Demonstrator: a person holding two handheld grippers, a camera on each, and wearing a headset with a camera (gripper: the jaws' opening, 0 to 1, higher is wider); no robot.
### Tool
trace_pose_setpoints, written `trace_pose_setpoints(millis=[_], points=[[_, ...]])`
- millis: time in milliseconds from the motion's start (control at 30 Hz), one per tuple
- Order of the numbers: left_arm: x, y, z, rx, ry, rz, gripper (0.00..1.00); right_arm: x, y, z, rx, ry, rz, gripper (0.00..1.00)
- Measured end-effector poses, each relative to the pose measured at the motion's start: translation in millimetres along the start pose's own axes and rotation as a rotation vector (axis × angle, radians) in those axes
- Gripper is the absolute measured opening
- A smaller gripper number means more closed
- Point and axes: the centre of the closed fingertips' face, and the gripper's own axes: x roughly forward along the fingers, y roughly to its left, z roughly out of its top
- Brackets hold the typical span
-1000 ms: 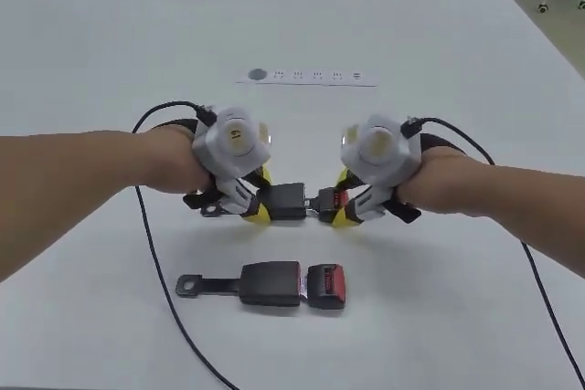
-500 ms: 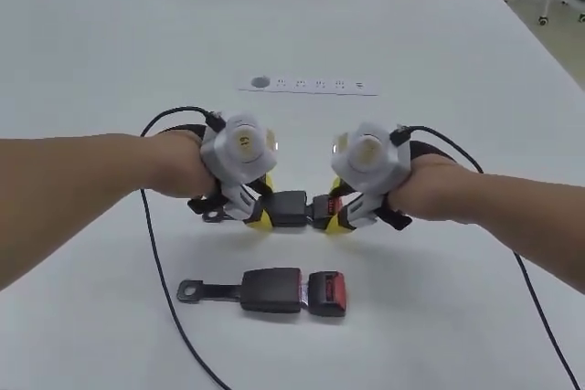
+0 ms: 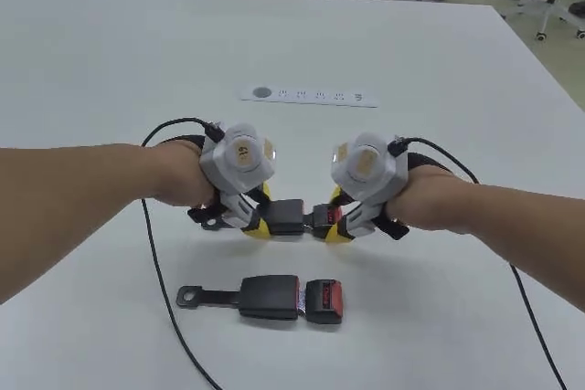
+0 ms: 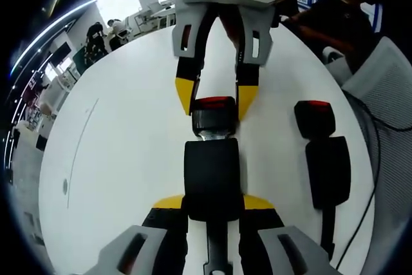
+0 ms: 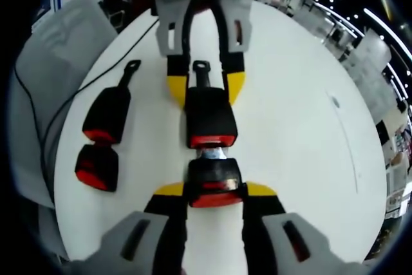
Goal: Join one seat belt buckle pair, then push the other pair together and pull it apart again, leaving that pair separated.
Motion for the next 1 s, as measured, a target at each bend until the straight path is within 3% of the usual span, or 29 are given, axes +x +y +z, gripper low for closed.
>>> trace_pose_setpoints(millis=[400,600,767,1000], points=[[0.4,1.9,0.7,-0.012,-0.005,0.002,0.3,-12.2,4.4,-14.2,0.008,-0.01,0.001,0.31],[1.2,1.0,1.8,0.003,0.032,-0.008,0.31,-24.1,2.7,-37.8,0.021,0.018,-0.009,0.32],[0.9,1.4,1.5,0.007,0.034,-0.006,0.31,-37.6,2.4,-68.5,0.048,0.044,-0.002,0.32],[0.7,2.7,1.9,-0.012,0.028,0.003,0.32,-51.6,2.1,-94.0,0.066,0.071,0.01,0.33]])
